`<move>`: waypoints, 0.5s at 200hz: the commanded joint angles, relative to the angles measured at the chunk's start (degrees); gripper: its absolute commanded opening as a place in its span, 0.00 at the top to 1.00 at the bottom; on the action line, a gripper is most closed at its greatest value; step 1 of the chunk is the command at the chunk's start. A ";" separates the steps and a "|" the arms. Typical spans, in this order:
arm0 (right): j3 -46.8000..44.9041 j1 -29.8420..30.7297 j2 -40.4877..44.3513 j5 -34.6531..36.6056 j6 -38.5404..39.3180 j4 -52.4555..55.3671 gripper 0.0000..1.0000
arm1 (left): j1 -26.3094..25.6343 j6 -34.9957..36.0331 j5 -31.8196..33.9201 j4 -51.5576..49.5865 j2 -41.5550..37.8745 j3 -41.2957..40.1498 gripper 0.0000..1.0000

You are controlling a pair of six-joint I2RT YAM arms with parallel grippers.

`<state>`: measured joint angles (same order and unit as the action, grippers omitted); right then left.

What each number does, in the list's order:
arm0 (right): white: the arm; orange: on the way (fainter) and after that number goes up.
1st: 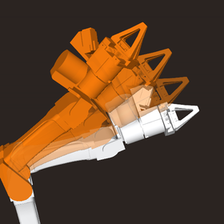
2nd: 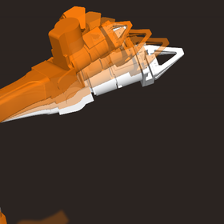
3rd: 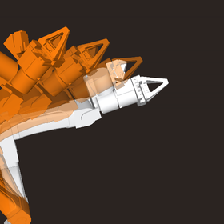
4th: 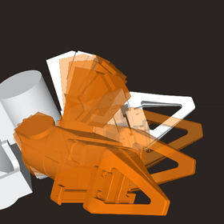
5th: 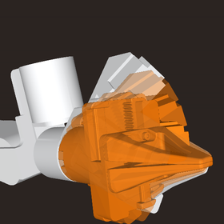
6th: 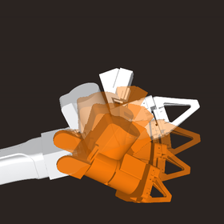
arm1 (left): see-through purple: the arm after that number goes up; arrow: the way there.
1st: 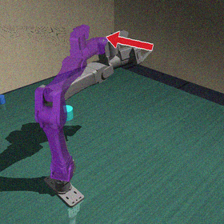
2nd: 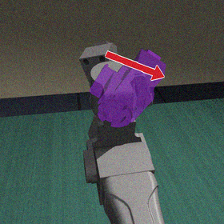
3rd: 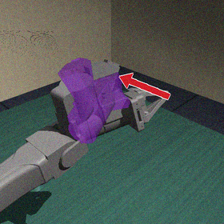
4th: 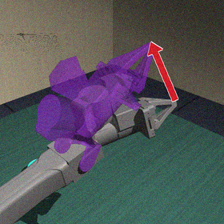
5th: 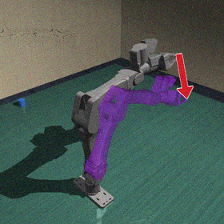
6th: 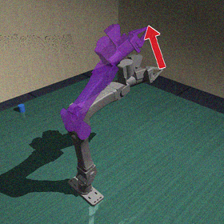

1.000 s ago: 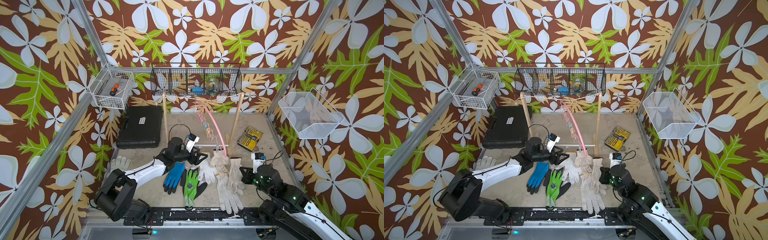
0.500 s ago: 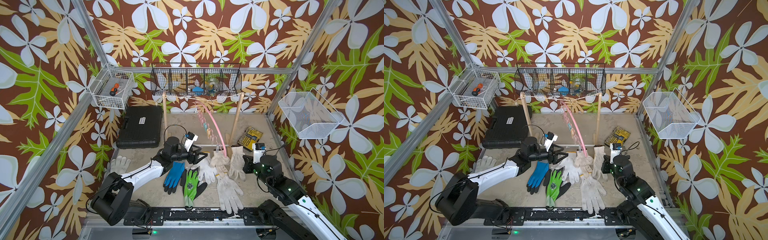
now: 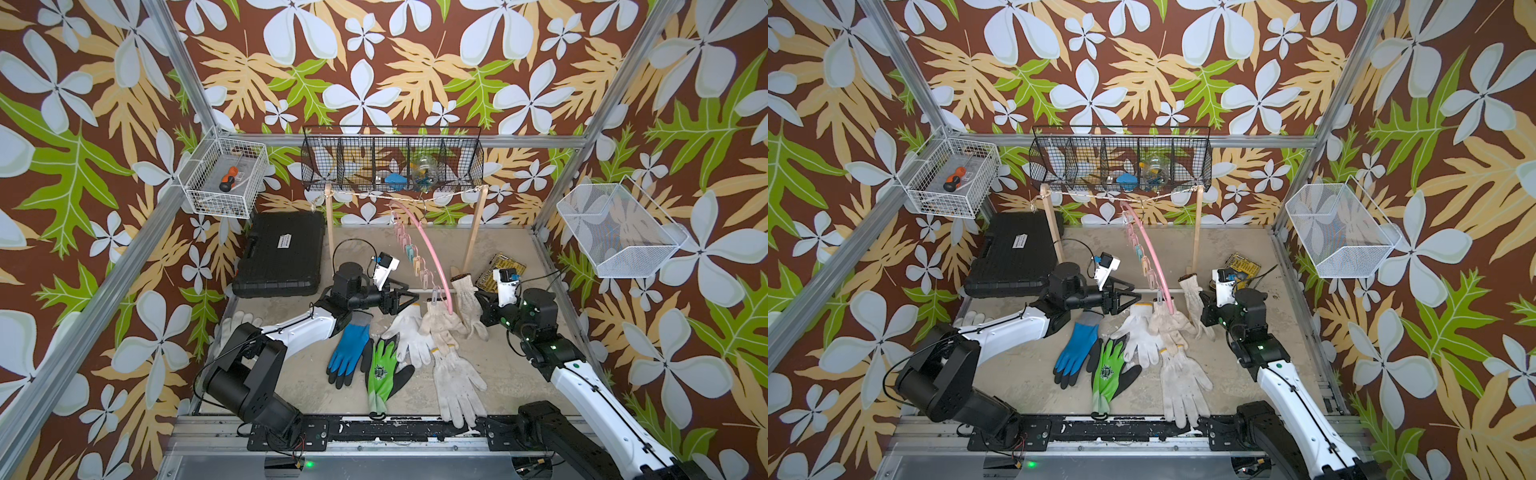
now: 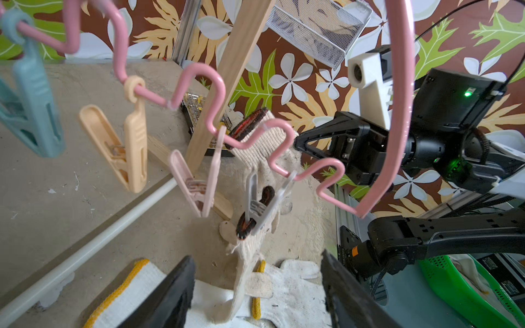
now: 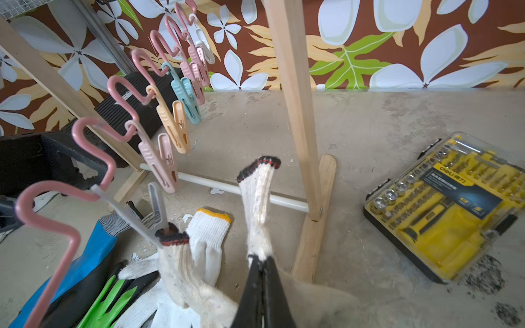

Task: Clip the gloves onto a hanger to dry
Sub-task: Open the clamp at the hanger.

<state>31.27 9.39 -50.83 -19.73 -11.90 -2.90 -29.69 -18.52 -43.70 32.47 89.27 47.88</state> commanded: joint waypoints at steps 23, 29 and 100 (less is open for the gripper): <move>0.52 -1.56 -5.88 -13.91 1.61 -13.82 1.00 | -0.04 2.83 2.56 2.30 3.72 1.95 0.31; 0.39 -1.56 -6.35 -15.22 1.68 -14.30 1.00 | -0.01 2.92 3.12 2.84 4.21 2.09 0.31; -1.25 -2.06 -11.65 -23.58 0.39 -18.99 1.00 | -0.45 4.61 2.13 4.19 10.00 7.50 0.30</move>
<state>30.35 7.40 -61.76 -39.13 -11.35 -17.61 -29.91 -16.25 -40.88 36.21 98.32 53.58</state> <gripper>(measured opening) 0.050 0.696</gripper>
